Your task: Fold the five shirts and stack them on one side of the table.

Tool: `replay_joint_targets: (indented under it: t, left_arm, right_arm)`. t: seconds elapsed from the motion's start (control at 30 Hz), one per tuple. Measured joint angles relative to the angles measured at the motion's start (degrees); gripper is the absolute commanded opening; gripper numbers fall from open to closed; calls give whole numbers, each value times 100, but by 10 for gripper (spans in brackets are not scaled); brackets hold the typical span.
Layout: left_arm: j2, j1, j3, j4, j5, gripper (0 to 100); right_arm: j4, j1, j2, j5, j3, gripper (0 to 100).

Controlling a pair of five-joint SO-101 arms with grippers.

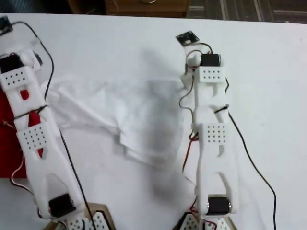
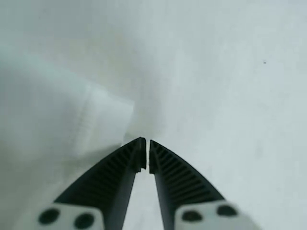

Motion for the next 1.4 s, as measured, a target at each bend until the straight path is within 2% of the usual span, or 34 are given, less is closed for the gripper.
replay_joint_targets:
  t: [0.2, 0.3, 0.43, 0.63, 0.77, 1.0, 1.13, 1.4]
  left_arm:
    - [-510, 554, 220, 1591, 9, 139]
    - [-765, 958, 536, 1837, 0, 139]
    - [-905, 1275, 1143, 1890, 0, 139]
    - [-905, 1336, 2119, 1890, 0, 139]
    - [-905, 1336, 2347, 1864, 0, 139]
    - [-905, 1336, 2426, 1890, -88, 139]
    - [-914, 1336, 2840, 1890, -396, 139]
    - [-1134, 1319, 3473, 1890, -448, 139]
  right_arm:
    - [360, 18, -703, 0, -299, 18]
    - [378, 18, -1143, 0, -158, 18]
    - [378, -290, -2110, -343, 1046, 18]
    - [308, -1503, -3991, -422, 4554, 18]
    - [-158, -1881, -4475, -457, 6593, 18]
    - [-484, -1960, -4484, -475, 7727, 18]
    - [-484, -2251, -4484, -475, 8149, 18]
    - [-536, -2857, -4492, -492, 9055, 19]
